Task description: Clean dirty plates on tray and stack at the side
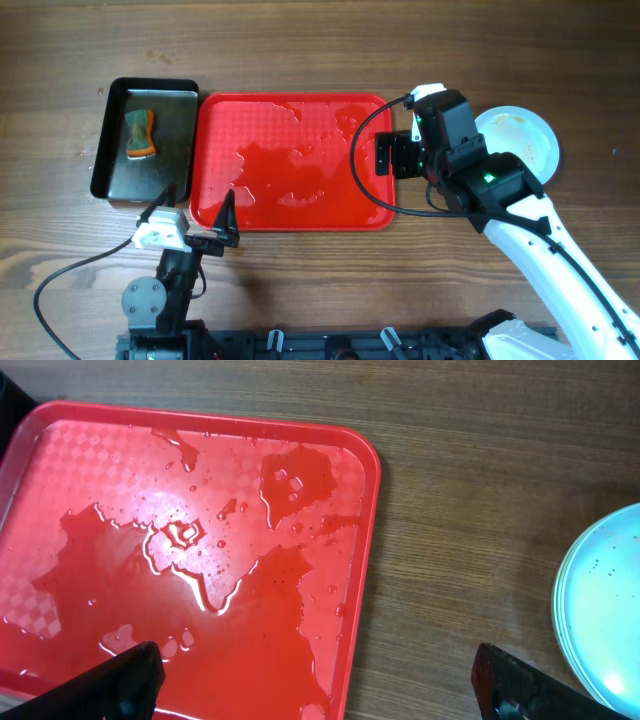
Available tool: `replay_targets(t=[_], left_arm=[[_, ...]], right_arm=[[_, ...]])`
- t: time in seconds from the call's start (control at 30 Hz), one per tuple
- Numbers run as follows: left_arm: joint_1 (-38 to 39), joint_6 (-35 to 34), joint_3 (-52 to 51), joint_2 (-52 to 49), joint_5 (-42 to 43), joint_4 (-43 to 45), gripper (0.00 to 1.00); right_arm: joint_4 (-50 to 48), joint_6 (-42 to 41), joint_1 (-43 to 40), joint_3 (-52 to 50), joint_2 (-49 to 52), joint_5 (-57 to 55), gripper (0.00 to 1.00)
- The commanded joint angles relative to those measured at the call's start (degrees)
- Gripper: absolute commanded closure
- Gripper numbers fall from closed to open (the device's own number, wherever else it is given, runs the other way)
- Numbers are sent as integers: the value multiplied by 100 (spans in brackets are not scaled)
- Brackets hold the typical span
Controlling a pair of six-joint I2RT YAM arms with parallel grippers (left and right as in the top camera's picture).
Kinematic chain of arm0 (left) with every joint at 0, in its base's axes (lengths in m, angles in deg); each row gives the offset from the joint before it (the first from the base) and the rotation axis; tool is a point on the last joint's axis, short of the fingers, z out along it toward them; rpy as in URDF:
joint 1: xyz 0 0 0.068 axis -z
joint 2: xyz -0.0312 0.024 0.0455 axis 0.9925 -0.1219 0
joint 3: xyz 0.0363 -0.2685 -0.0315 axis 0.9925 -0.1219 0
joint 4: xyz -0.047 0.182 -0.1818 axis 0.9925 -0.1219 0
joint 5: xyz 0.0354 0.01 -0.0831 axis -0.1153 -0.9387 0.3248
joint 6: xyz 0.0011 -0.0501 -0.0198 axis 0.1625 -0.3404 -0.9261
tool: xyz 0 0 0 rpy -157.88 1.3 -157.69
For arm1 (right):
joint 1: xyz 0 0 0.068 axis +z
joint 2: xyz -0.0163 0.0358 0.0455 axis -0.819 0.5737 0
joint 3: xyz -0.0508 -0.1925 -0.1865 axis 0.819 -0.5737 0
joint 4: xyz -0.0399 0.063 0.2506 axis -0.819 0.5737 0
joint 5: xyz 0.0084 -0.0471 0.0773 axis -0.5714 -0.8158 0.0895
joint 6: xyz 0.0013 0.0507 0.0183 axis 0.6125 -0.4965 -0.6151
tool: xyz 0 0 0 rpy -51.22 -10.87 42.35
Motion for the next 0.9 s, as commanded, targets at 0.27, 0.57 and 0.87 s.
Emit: replay_targets(t=[0.27, 0.57, 0.87], left_arm=[[26, -835, -225, 66, -1032, -350, 0], [26, -671, -225, 57, -990, -341, 0], [26, -671, -225, 57, -990, -341, 0]], right_arm=[[-28, 101, 17, 125, 39, -118, 0], [-28, 98, 17, 125, 39, -118, 0], [-28, 98, 17, 125, 39, -118, 0]])
